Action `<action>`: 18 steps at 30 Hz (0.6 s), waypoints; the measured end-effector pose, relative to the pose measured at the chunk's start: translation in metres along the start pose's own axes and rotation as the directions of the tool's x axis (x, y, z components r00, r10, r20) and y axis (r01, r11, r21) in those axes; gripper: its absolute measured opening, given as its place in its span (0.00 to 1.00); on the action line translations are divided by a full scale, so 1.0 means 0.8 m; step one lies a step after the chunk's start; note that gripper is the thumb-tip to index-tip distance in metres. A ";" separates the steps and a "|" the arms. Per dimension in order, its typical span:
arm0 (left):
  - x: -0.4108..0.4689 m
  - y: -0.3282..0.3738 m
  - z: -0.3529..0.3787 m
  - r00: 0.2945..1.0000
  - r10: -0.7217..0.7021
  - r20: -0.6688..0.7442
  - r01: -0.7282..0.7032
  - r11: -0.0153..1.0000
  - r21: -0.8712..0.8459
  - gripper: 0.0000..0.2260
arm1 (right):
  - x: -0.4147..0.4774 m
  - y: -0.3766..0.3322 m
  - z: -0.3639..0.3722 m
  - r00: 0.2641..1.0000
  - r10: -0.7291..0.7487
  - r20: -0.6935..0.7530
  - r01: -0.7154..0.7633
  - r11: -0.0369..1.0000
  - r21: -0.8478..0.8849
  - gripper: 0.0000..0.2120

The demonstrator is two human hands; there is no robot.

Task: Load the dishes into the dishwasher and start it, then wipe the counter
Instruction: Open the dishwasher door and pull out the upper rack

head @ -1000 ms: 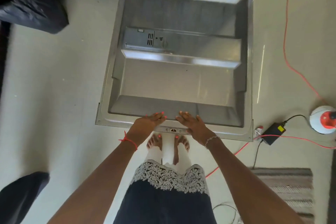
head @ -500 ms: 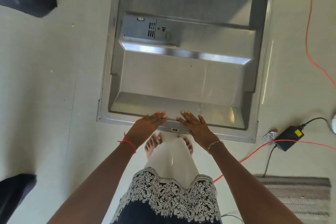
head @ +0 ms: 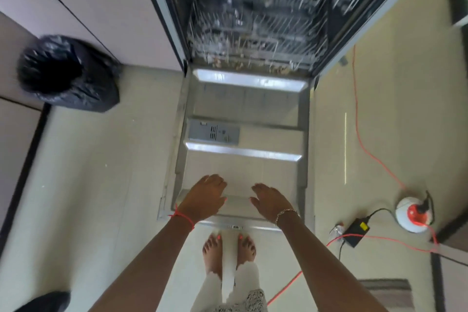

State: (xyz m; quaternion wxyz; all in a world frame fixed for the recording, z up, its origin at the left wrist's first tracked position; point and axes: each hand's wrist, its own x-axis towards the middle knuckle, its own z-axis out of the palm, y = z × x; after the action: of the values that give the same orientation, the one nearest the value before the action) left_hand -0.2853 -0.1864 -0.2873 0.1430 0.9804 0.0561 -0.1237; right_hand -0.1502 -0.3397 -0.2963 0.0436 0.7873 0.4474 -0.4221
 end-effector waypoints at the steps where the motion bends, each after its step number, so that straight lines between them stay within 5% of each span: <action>1: 0.005 0.000 -0.026 1.000 0.001 -0.001 -0.001 1.000 -0.022 0.12 | -0.007 -0.005 -0.027 1.000 0.025 -0.017 -0.024 0.999 0.028 0.21; 11: 0.115 -0.016 -0.187 0.989 -0.142 0.046 0.141 0.990 0.014 0.19 | 0.012 0.010 -0.205 0.991 0.074 -0.114 -0.068 0.996 0.059 0.20; 18: 0.241 -0.072 -0.184 0.984 -0.177 0.022 0.178 0.979 -0.096 0.18 | 0.107 0.060 -0.286 0.975 0.067 -0.214 -0.054 0.996 0.064 0.19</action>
State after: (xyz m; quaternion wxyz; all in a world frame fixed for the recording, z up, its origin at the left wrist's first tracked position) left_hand -0.0746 -0.0735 -0.2156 0.1796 0.9625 0.1483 -0.1395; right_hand 0.0493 -0.2090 -0.2244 -0.0150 0.8427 0.4130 -0.3452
